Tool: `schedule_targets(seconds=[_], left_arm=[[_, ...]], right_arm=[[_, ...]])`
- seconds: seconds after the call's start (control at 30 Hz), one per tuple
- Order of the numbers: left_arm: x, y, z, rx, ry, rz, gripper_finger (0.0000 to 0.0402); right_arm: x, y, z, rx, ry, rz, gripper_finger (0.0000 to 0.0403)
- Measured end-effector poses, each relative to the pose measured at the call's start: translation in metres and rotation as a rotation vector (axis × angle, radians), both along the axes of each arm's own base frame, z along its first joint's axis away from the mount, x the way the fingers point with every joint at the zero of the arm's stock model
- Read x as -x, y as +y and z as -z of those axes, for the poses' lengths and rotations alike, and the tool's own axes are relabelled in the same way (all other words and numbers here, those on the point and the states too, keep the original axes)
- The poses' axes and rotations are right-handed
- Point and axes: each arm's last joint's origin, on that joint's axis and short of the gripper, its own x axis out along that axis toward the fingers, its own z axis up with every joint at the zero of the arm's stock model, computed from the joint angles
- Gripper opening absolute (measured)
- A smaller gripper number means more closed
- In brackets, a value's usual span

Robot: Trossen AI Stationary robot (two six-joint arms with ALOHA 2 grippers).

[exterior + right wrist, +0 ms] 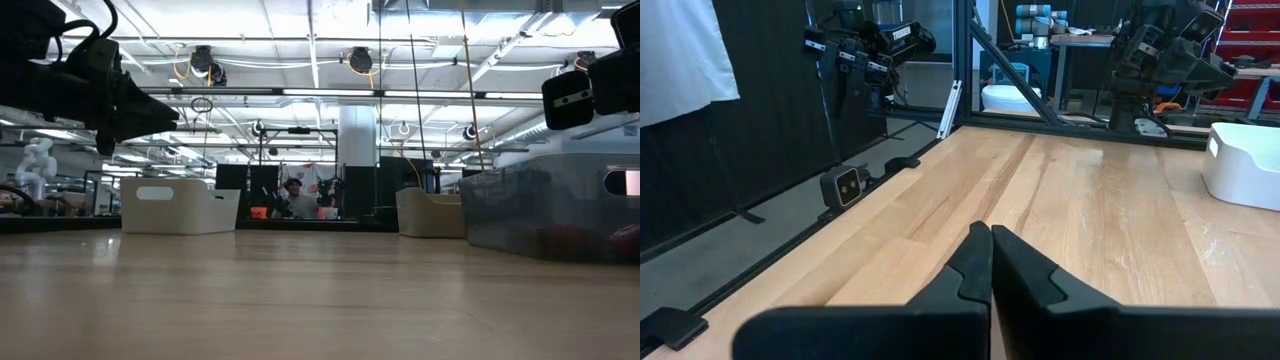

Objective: Sort produce into baskets
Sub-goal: Return to Home Position

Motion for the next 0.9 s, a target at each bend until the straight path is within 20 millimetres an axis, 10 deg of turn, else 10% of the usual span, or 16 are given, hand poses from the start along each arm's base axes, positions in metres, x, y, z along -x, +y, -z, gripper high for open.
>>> schedule_targets(seconds=[0.9], left_arm=[[0.0000,0.0000,0.0000,0.000,0.000,0.000,0.0118]], right_arm=[[0.0000,0.0000,0.0000,0.000,0.000,0.000,0.0000]])
